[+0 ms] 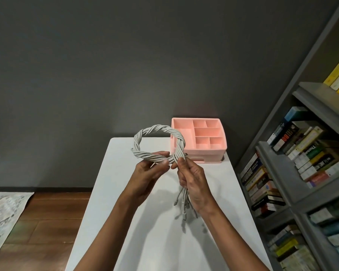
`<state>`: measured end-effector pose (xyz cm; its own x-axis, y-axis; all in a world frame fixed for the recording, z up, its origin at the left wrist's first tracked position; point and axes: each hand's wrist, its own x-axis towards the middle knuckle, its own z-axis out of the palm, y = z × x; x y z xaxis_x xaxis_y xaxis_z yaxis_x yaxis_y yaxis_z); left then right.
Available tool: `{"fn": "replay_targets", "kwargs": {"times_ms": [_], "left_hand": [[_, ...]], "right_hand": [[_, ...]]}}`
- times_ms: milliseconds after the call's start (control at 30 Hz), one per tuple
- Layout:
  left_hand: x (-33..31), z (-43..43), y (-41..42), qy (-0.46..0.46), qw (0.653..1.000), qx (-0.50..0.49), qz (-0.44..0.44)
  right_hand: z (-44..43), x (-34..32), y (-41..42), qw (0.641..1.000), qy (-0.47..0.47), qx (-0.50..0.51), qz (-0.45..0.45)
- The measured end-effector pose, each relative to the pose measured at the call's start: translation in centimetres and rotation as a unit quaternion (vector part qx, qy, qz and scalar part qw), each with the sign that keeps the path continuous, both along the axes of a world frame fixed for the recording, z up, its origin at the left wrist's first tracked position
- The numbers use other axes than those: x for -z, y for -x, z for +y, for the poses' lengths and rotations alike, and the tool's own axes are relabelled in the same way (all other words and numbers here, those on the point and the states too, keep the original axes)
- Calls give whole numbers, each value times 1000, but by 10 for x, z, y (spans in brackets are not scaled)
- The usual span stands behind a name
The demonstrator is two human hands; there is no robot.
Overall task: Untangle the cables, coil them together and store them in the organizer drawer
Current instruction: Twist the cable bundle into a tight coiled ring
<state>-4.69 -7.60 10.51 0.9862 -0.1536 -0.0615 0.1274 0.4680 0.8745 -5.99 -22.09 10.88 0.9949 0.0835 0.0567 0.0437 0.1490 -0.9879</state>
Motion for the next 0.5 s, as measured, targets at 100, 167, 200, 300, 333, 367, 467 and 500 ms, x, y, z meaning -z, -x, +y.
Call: {"fn": "replay_targets", "kwargs": {"times_ms": [100,167,200,300,333,367,467,500], "left_hand": [[1,8,-3,-123,989,-32,-81],[-1,5,-3,-168,978,-72,-101],[-3,3,-3,-176,975,-85,-106],[-4,-8,0,-173,972,-110,-116],[-5,-12,1,-163,972,-122,-113],[-6,-15,0,-145,975,-133,-107],[-10,-23,-4,-97,982,-130,-101],[-11,-25,-5,-94,983,-124,-102]], "right_hand": [[0,1,-2,1000,10,0,-8],[0,1,-3,1000,5,6,-4],[0,1,-4,1000,1,8,-2],[-2,-3,-9,1000,-5,10,0],[-2,-4,-10,1000,-6,9,-2],[-3,-6,-12,1000,-10,7,-4],[-6,-10,-15,1000,-27,0,-4],[-7,-11,-15,1000,-28,-4,-5]]}}
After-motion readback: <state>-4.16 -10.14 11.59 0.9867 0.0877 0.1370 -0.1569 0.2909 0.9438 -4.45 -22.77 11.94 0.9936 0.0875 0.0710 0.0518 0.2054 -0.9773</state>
